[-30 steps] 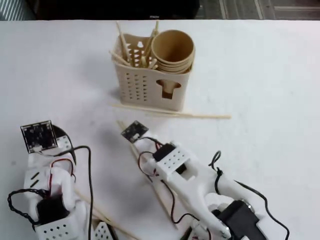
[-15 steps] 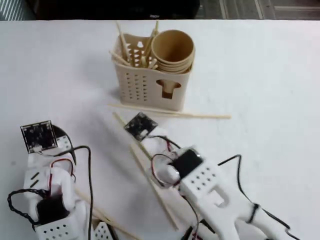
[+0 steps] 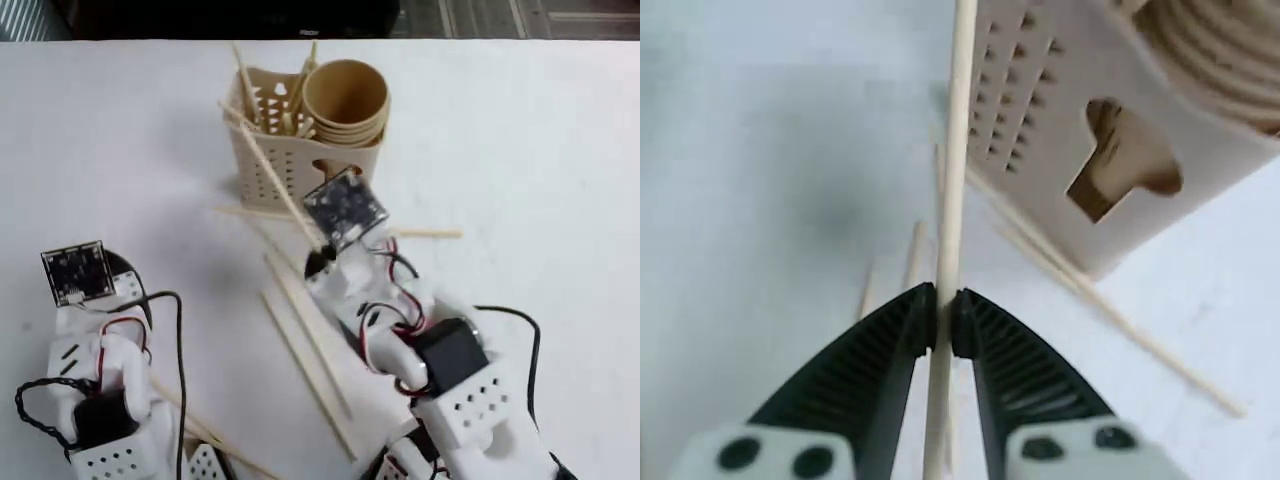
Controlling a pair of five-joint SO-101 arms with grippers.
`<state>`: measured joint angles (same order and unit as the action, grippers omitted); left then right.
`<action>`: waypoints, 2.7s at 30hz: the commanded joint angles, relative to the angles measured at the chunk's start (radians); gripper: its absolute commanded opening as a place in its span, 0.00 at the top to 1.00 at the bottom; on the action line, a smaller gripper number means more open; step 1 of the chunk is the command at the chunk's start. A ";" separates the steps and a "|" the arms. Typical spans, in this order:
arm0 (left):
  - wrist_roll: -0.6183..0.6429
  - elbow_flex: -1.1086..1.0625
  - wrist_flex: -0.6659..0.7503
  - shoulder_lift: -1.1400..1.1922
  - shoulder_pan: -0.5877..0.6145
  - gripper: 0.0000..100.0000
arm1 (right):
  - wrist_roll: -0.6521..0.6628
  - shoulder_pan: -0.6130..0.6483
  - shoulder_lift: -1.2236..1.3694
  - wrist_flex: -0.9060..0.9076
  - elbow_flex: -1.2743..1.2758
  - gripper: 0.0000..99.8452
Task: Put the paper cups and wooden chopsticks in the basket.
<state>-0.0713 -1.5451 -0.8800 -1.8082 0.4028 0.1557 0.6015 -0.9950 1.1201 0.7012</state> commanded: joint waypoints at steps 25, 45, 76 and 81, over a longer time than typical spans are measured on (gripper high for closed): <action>-0.009 0.006 -0.005 -0.015 0.004 0.96 | 0.054 0.124 0.734 -0.148 0.014 0.98; -0.009 0.006 -0.005 -0.015 0.004 0.96 | -0.092 0.151 0.980 -0.062 -0.178 0.76; -0.009 0.008 -0.005 -0.015 0.004 0.96 | 0.026 0.209 0.993 0.024 -0.281 0.98; -0.009 0.008 -0.005 -0.015 0.004 0.96 | 0.048 0.206 1.012 0.022 -0.281 0.98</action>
<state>-0.0713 -1.5451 -0.8800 -1.8082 0.4028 0.1910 0.8040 0.0437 1.1400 0.4465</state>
